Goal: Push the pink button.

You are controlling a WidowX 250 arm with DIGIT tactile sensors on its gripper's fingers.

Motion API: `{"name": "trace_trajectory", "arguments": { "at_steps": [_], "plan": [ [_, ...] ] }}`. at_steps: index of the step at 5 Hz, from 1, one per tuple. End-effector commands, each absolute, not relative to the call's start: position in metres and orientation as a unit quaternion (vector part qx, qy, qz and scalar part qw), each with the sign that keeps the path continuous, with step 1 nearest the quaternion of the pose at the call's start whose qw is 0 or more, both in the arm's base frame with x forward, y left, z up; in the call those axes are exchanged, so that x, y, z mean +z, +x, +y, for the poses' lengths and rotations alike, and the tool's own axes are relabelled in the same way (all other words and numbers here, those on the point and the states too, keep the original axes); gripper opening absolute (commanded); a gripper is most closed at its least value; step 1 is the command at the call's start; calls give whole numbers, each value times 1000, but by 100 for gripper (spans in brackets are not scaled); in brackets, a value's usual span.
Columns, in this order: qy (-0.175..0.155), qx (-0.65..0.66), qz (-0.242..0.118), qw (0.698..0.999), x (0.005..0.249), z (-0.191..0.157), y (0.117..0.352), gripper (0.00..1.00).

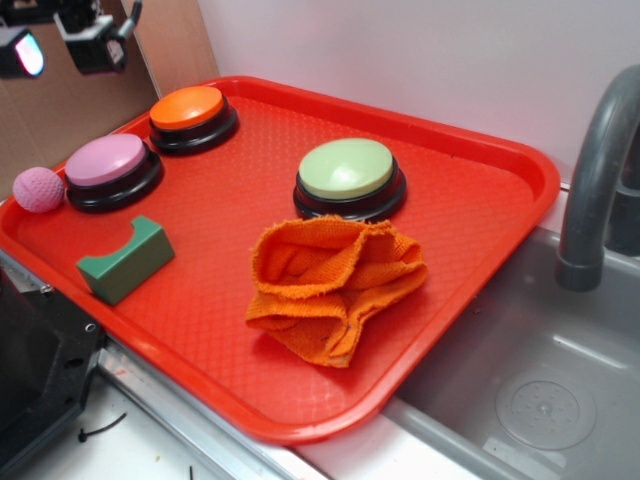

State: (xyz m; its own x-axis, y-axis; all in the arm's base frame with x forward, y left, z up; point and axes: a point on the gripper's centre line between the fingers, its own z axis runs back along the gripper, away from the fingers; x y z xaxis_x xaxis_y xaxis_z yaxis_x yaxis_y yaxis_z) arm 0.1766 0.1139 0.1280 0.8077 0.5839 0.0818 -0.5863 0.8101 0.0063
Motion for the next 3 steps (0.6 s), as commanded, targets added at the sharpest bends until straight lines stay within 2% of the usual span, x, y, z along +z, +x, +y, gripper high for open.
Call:
{"name": "trace_trajectory", "arguments": {
  "at_steps": [1, 2, 3],
  "plan": [
    [27, 379, -33, 924, 94, 134, 163, 100],
    [33, 334, -50, 941, 79, 140, 170, 100],
    [26, 312, -46, 949, 64, 143, 175, 100]
  ]
}}
